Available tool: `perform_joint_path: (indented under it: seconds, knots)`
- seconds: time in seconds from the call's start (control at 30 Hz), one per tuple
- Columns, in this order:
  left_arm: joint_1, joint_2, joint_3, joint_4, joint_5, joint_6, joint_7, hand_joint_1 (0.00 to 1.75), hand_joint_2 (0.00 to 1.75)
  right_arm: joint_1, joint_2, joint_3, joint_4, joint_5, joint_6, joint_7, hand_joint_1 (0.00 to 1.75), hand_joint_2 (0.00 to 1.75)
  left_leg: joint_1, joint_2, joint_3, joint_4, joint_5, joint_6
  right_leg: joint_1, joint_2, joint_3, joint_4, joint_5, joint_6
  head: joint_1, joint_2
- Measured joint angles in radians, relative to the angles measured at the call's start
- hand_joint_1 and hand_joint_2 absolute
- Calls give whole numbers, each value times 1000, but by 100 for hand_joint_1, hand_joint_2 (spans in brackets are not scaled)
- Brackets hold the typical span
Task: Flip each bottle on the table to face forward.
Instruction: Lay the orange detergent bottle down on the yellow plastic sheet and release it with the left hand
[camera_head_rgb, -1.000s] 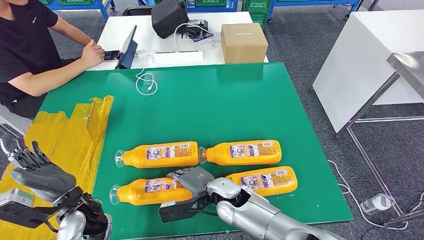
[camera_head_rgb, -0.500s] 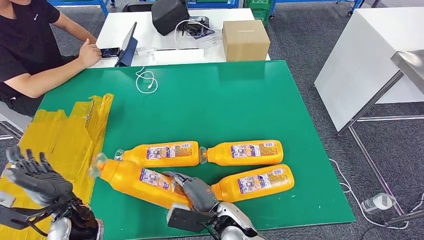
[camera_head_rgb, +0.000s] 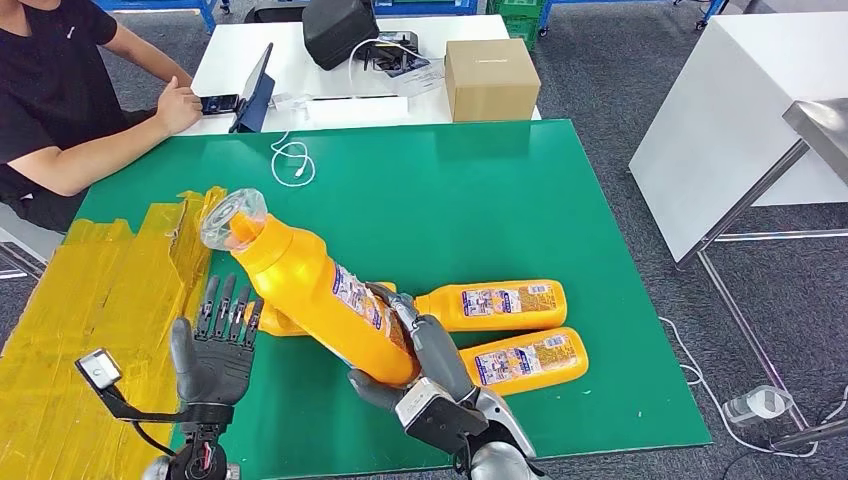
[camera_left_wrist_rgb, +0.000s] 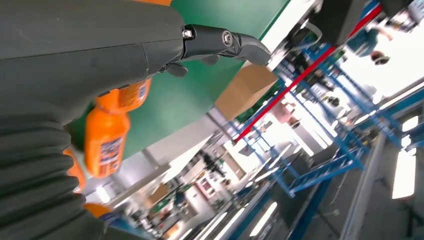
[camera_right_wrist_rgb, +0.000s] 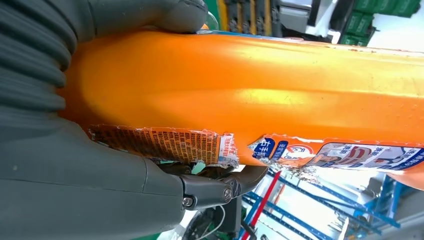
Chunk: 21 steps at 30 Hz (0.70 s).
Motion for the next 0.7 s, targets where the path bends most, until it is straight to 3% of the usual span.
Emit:
perform_joint_path:
  seconds: [0.27, 0.7]
  knots:
    - [24, 15, -76, -16, -17, -34, -46, 0, 175, 4, 4, -28, -1, 11, 15, -6, 175, 175, 0, 0, -1, 0, 0, 0, 0, 0, -1, 0, 0, 0, 0, 0]
    - [23, 24, -109, -29, -8, -92, -65, 0, 175, -16, 26, -44, 43, 53, 95, 28, 175, 175, 0, 0, -1, 0, 0, 0, 0, 0, -1, 0, 0, 0, 0, 0]
